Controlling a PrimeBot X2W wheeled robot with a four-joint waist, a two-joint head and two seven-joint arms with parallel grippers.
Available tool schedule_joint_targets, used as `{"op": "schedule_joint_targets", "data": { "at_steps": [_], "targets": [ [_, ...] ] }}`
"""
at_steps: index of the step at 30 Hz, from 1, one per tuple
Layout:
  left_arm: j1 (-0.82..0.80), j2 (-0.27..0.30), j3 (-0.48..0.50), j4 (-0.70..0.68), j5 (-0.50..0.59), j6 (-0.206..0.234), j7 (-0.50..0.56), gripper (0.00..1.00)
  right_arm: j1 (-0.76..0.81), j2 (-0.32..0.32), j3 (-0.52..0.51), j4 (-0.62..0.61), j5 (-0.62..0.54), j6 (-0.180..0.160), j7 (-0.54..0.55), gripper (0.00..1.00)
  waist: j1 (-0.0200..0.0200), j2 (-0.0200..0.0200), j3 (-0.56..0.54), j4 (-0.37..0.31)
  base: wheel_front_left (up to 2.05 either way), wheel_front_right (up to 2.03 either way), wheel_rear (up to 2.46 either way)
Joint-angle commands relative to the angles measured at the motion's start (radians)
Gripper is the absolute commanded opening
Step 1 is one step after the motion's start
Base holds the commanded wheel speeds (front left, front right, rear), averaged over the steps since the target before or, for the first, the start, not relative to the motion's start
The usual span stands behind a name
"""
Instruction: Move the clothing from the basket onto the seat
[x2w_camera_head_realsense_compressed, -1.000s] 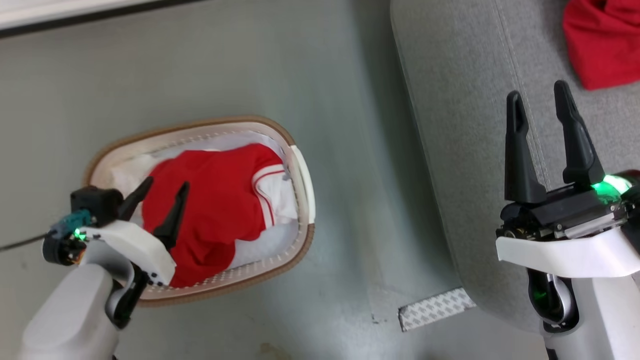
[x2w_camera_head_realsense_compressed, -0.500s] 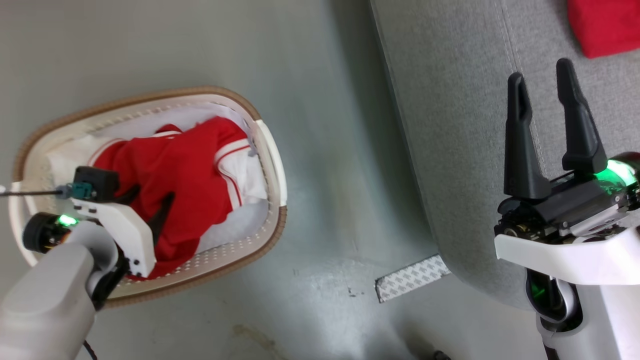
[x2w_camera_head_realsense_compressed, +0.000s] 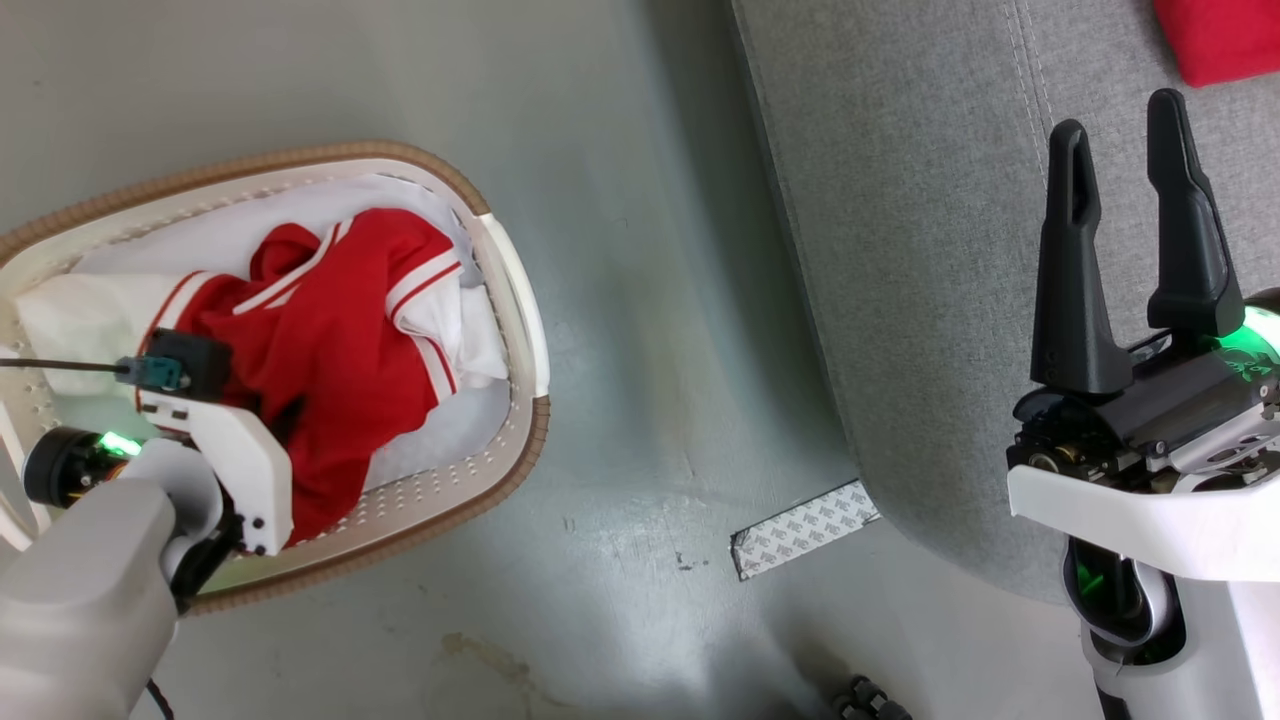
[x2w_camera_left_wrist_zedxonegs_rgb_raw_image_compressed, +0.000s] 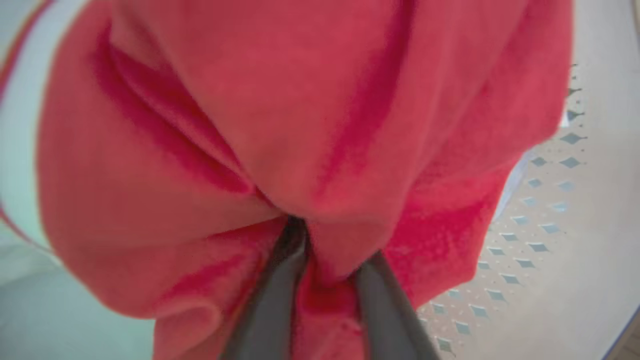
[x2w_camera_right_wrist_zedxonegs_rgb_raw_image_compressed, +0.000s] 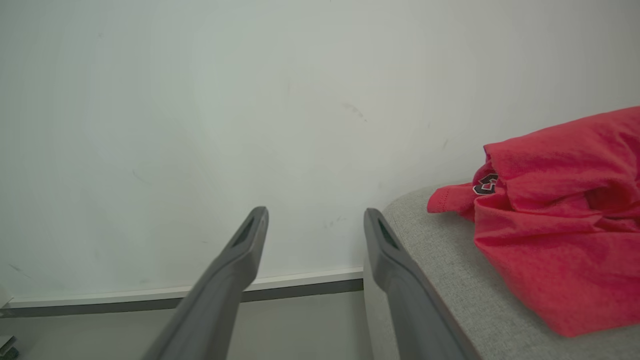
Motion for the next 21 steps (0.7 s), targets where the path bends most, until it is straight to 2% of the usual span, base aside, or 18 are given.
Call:
{"op": "schedule_joint_targets", "data": {
  "at_steps": [1,8,14,21],
  "targets": [
    [-0.013,0.004,-0.012,0.009,-0.014,0.002,-0.009,0.0,-0.014,0.001,-0.004,-0.003,0.001,-0.003,0.0,1.0,-0.0001,0.0,-0.001,0.003,0.0,0.0,0.0],
    [-0.017,-0.008,-0.07,0.024,-0.057,0.002,-0.074,0.0,-0.015,0.0,-0.004,0.025,-0.014,-0.003,0.0,1.0,-0.0001,0.0,-0.048,0.02,0.0,0.0,0.0],
    [0.011,-0.036,-0.12,0.011,-0.106,0.002,-0.151,0.0,0.003,0.0,-0.011,0.066,-0.037,-0.003,0.0,1.0,-0.0001,0.0,-0.152,0.05,0.0,0.0,0.0],
    [0.046,-0.081,-0.159,-0.012,-0.167,0.002,-0.226,0.0,0.052,0.0,-0.022,0.149,-0.085,-0.003,0.0,1.0,-0.0001,0.0,-0.324,0.102,0.0,0.0,0.0]
  ]
}}
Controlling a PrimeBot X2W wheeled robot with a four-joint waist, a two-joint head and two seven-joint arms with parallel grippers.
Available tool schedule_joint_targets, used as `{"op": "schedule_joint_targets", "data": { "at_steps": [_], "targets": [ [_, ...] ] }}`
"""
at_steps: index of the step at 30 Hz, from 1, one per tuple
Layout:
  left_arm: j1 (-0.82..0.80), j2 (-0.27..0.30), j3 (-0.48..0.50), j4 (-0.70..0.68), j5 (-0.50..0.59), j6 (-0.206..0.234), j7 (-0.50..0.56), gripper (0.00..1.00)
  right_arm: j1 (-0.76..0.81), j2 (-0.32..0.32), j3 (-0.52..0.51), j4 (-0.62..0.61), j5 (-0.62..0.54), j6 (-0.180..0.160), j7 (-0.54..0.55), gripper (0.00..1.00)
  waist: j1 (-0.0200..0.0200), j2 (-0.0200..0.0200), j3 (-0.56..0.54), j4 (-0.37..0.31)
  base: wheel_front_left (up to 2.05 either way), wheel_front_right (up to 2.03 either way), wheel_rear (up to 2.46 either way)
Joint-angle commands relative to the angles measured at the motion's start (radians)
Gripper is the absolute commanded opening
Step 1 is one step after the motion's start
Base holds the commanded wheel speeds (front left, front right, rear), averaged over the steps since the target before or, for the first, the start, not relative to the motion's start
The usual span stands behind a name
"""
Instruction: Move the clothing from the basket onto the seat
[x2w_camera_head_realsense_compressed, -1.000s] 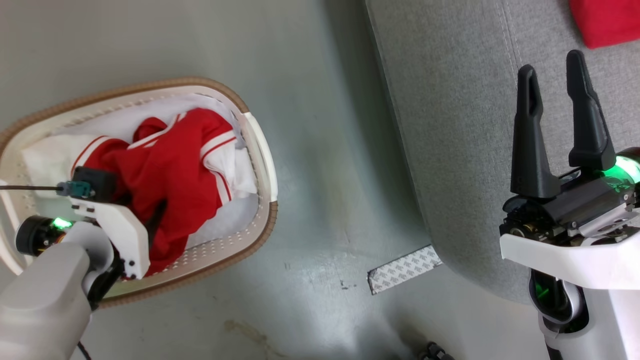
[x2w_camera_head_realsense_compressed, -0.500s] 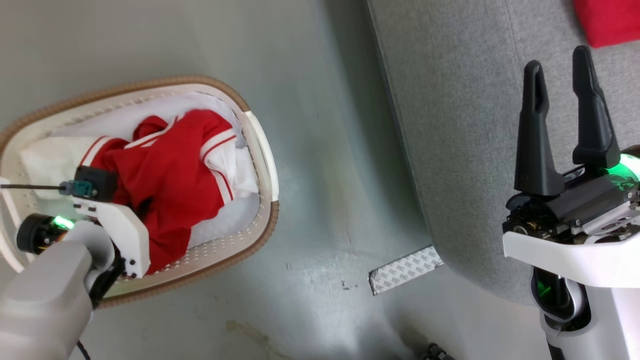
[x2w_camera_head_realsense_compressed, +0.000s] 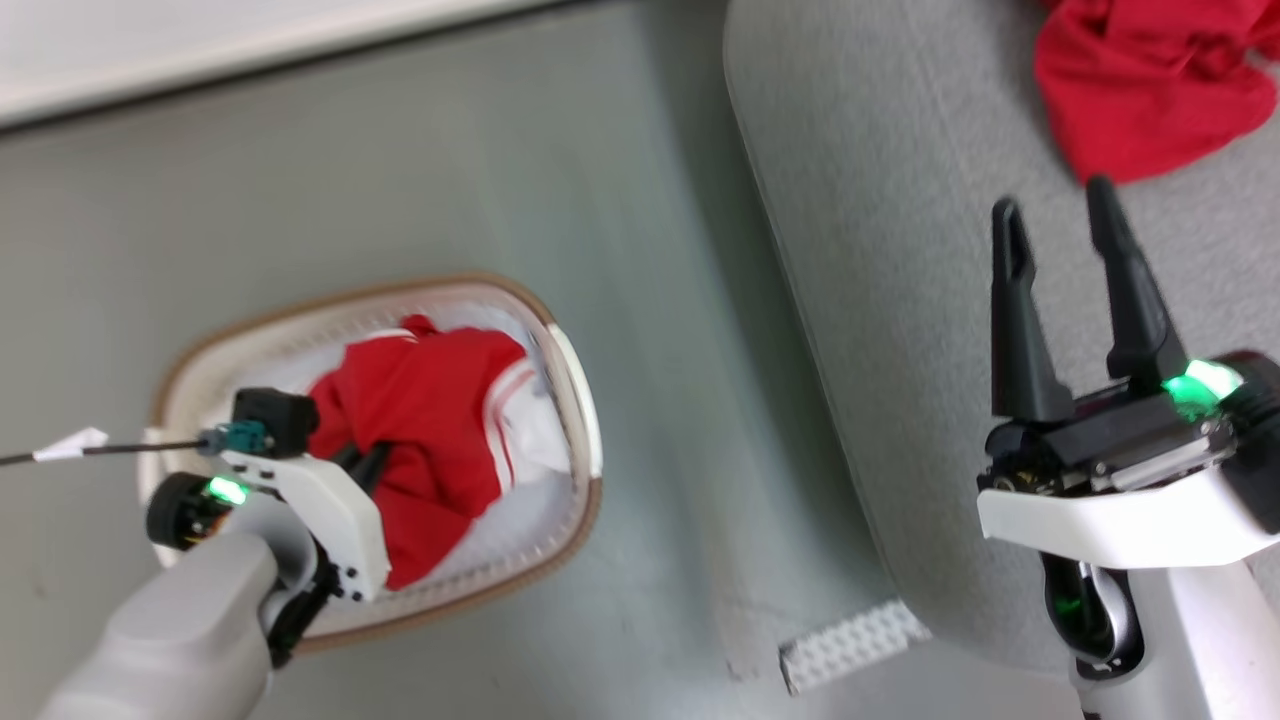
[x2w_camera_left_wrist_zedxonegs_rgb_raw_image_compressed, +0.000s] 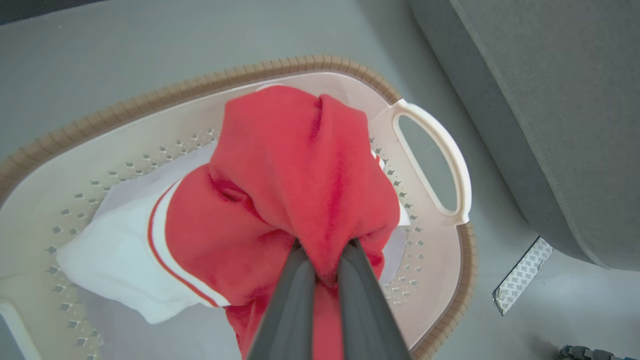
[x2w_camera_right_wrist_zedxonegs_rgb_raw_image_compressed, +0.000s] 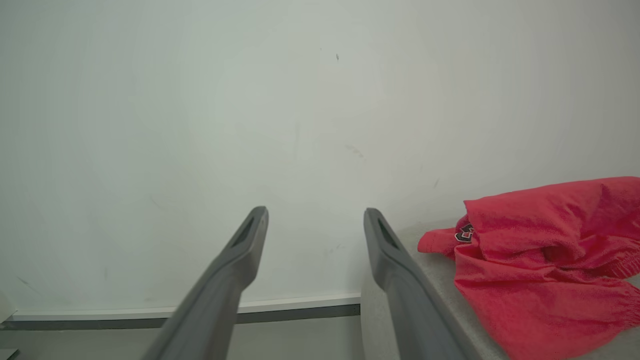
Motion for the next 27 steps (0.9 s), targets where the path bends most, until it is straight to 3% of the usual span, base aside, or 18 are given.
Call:
{"op": "schedule_joint_targets", "data": {
  "at_steps": [1,8,18,27],
  "targets": [
    [0.012,0.0,-0.004,-0.003,-0.003,0.002,-0.011,0.0,0.014,-0.001,-0.005,0.009,-0.006,-0.003,0.001,1.0,0.0001,0.0,-0.086,0.04,0.0,0.0,0.0],
    [0.058,-0.034,-0.004,-0.05,-0.017,0.002,-0.033,0.0,0.078,-0.001,-0.019,0.089,-0.04,-0.003,0.001,1.0,0.0001,0.0,-0.263,0.092,0.0,0.0,0.0],
    [0.149,-0.077,0.172,-0.207,0.082,0.003,-0.033,0.0,0.157,-0.001,-0.022,0.162,-0.052,-0.003,0.001,1.0,0.0001,0.0,-0.468,0.136,0.0,0.0,0.0],
    [0.219,-0.098,0.32,-0.4,0.195,0.038,-0.033,0.0,0.223,-0.001,-0.019,0.197,-0.031,-0.003,0.001,1.0,0.0001,0.0,-0.567,0.158,0.0,0.0,0.0]
  ]
}}
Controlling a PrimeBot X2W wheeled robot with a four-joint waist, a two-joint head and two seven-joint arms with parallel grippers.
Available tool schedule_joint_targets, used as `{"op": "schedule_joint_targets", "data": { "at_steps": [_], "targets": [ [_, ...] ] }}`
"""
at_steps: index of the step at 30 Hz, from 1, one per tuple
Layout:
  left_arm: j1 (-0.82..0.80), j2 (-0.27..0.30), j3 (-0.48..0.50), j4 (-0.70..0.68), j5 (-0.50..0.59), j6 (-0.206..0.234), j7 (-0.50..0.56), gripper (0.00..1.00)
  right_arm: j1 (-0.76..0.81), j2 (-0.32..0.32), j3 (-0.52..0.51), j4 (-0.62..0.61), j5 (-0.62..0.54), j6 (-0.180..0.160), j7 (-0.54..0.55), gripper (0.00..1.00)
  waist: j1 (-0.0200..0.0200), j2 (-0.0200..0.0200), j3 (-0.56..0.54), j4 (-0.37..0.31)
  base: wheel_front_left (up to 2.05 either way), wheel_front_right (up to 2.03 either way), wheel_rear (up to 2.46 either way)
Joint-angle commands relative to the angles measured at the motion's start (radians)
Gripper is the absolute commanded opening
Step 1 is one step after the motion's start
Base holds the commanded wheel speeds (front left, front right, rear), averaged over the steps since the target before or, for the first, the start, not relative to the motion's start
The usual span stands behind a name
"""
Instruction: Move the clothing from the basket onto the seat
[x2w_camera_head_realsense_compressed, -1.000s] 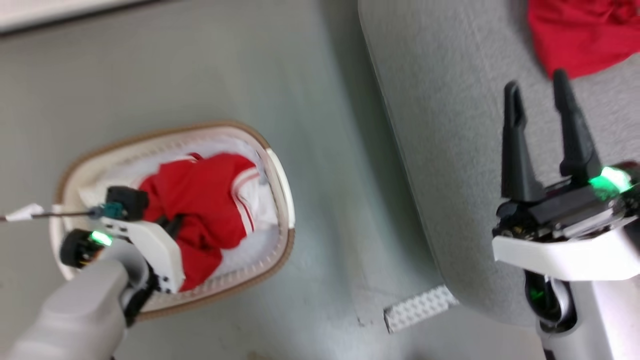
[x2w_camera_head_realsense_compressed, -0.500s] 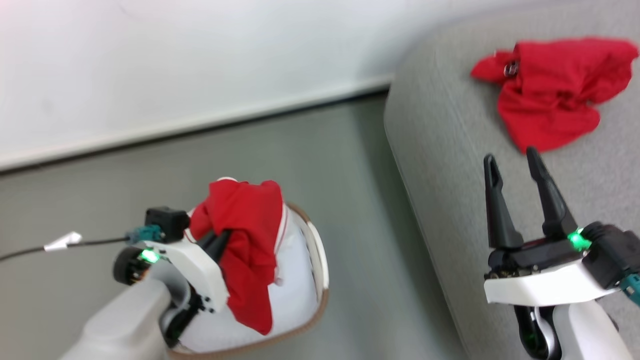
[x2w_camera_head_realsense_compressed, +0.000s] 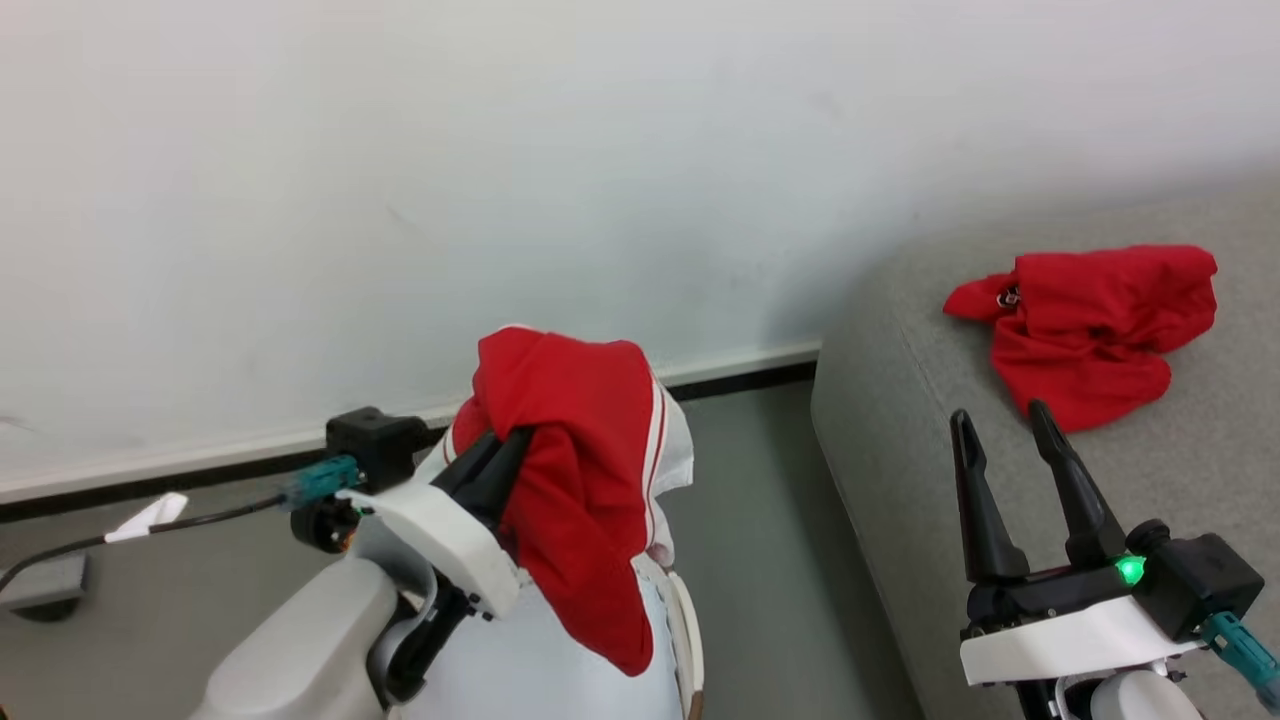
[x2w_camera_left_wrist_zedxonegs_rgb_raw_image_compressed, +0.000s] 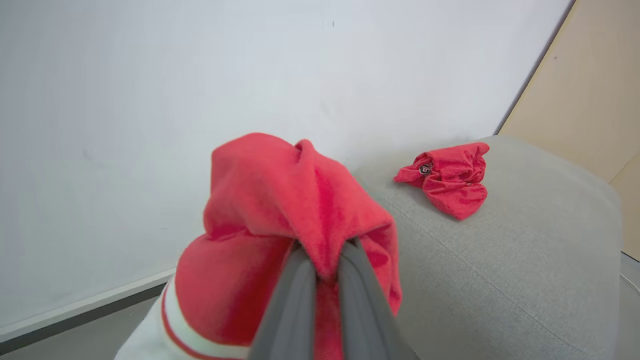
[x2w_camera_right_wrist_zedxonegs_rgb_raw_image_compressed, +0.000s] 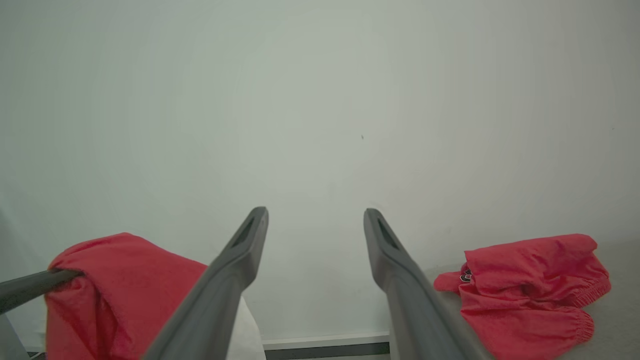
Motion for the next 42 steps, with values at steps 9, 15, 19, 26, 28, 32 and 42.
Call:
{"op": "schedule_joint_targets", "data": {
  "at_steps": [9,15,19,26,28,32,42],
  "targets": [
    [0.057,0.014,0.066,-0.16,0.056,0.041,0.0,0.0,0.036,-0.001,0.019,0.006,0.014,-0.003,0.001,1.0,0.0003,-0.0001,-0.028,0.021,0.0,0.0,0.0],
    [0.069,0.023,0.067,-0.197,0.064,0.052,0.0,0.0,0.025,-0.001,0.043,0.015,0.013,-0.003,0.001,1.0,0.0003,-0.0001,-0.027,0.023,0.0,0.0,0.0],
    [0.065,0.023,0.061,-0.202,0.067,0.051,0.003,0.0,0.016,-0.001,0.078,0.028,0.013,-0.003,0.001,1.0,0.0003,-0.0001,-0.029,0.025,0.0,0.0,0.0],
    [0.045,0.007,0.042,-0.211,0.077,0.043,0.005,0.0,-0.02,-0.011,0.193,0.098,0.03,-0.003,0.001,1.0,0.0003,-0.0001,-0.034,0.035,0.0,0.0,0.0],
    [0.04,-0.002,0.03,-0.211,0.084,0.039,0.007,0.0,-0.035,-0.015,0.239,0.138,0.043,-0.003,0.001,1.0,0.0003,-0.0001,-0.035,0.044,0.0,0.0,0.0],
    [0.032,-0.022,0.0,-0.206,0.096,0.03,0.015,0.0,-0.087,-0.021,0.345,0.229,0.079,-0.003,0.001,1.0,0.0003,-0.0001,-0.038,0.066,0.0,0.0,0.0],
    [0.016,-0.079,-0.077,-0.202,0.11,0.004,0.037,0.0,-0.215,-0.033,0.548,0.409,0.151,-0.003,0.001,1.0,0.0003,-0.0001,-0.047,0.145,0.0,0.0,0.0]
  ]
}}
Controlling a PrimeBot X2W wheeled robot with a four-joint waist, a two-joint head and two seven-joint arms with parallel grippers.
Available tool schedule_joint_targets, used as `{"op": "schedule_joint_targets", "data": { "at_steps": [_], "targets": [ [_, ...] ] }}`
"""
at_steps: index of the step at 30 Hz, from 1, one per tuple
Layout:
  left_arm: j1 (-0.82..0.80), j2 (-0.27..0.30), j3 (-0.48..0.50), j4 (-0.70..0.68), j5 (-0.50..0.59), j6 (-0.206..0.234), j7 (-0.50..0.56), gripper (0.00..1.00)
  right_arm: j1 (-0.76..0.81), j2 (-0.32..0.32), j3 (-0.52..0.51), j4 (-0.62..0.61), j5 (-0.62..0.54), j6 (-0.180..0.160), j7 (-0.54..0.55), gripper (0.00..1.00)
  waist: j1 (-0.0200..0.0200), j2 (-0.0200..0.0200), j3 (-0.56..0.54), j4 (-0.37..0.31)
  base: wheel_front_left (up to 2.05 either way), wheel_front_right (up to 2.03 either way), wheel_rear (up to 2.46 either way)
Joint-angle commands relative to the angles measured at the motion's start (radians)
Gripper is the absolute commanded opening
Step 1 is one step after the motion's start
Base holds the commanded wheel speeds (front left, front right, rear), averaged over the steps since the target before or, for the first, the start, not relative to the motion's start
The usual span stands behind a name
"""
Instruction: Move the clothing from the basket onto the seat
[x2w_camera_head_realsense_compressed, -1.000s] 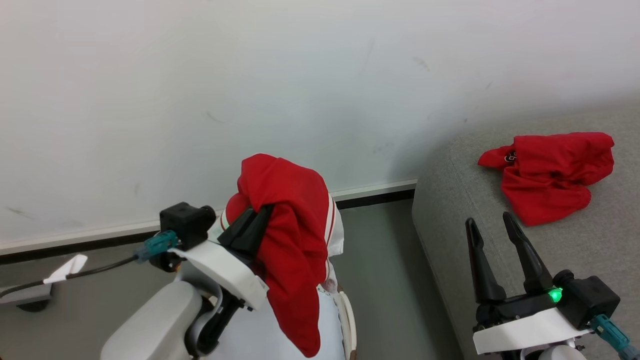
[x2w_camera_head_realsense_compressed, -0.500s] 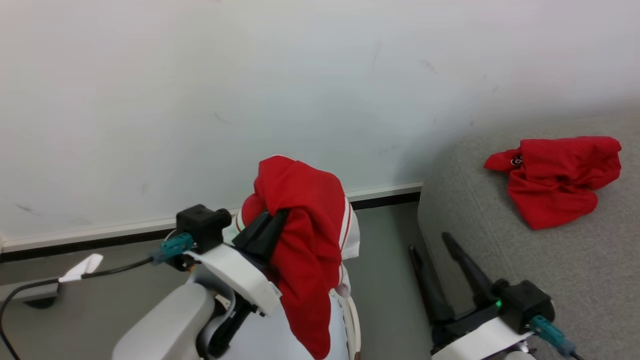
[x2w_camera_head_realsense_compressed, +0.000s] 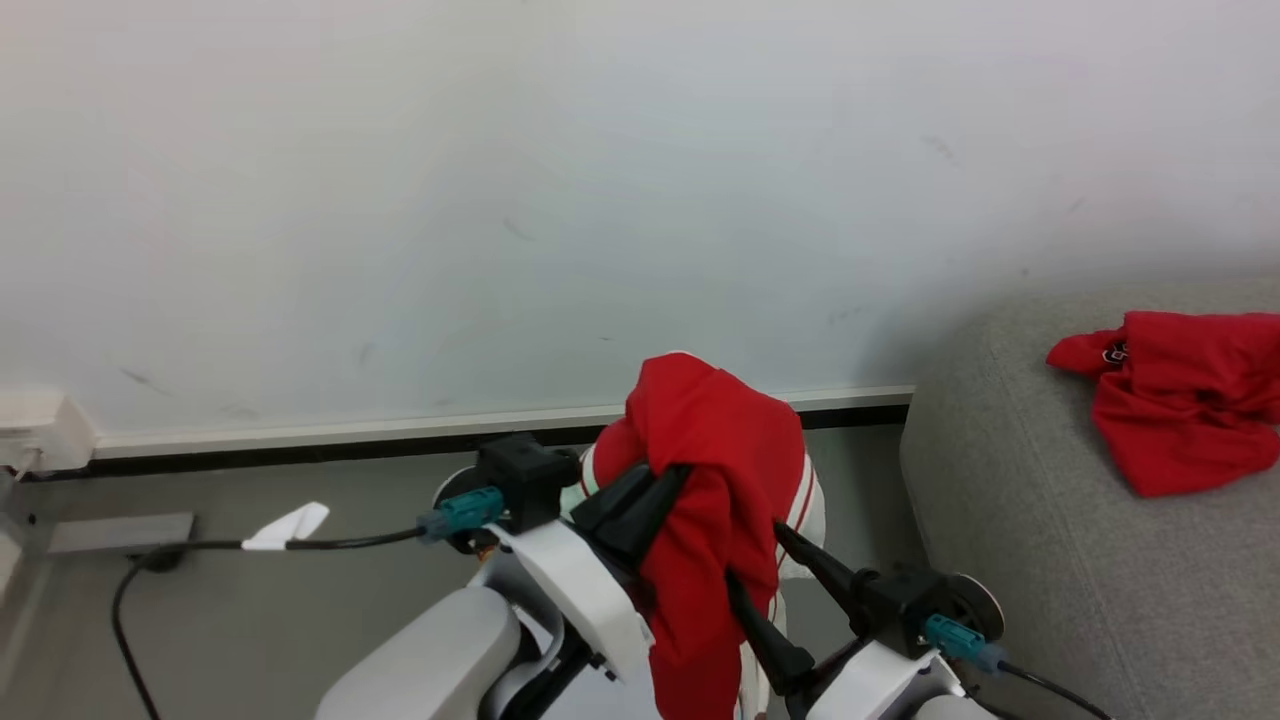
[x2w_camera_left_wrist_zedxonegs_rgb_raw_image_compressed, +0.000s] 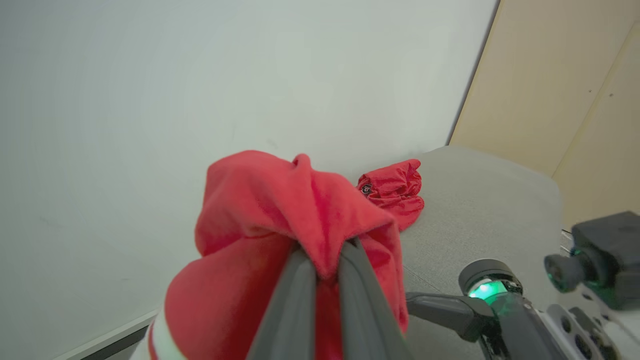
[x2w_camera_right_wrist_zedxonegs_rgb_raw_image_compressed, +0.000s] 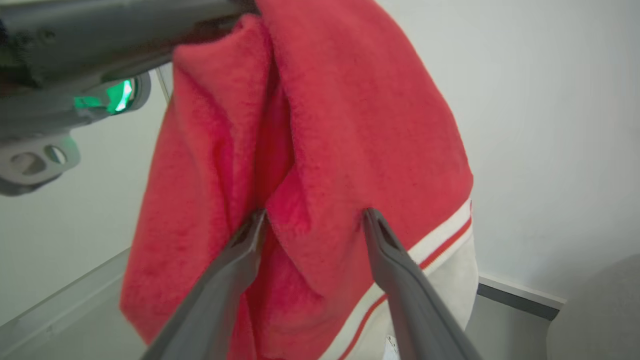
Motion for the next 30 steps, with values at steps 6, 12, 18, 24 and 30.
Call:
{"op": "schedule_joint_targets", "data": {
  "at_steps": [6,12,18,24,30],
  "targets": [
    [-0.005,-0.019,-0.059,-0.018,0.014,-0.019,0.023,0.0,-0.062,-0.014,0.043,0.069,0.014,-0.003,0.001,1.0,-0.0001,-0.0001,-0.007,0.054,0.0,0.0,0.0],
    [0.007,-0.028,-0.126,-0.029,0.02,-0.033,0.043,0.0,-0.102,-0.017,0.069,0.132,0.016,-0.003,0.001,1.0,-0.0001,-0.0001,-0.016,0.1,0.0,0.0,0.0],
    [0.011,-0.033,-0.158,-0.022,0.0,-0.037,0.048,0.0,-0.123,-0.016,0.085,0.165,0.032,-0.003,0.001,0.4,-0.0001,-0.0001,-0.021,0.125,0.0,0.0,0.0],
    [0.005,-0.022,-0.153,0.004,-0.017,-0.039,0.041,0.0,-0.123,-0.015,0.084,0.153,0.047,-0.003,0.001,0.0,-0.0001,-0.0001,-0.019,0.126,0.0,0.0,0.0],
    [0.005,-0.017,-0.13,0.049,-0.036,-0.029,0.033,0.0,-0.1,-0.017,0.062,0.124,0.058,-0.003,0.001,0.0,-0.0001,-0.0001,-0.012,0.111,0.0,0.0,0.0]
  ]
}}
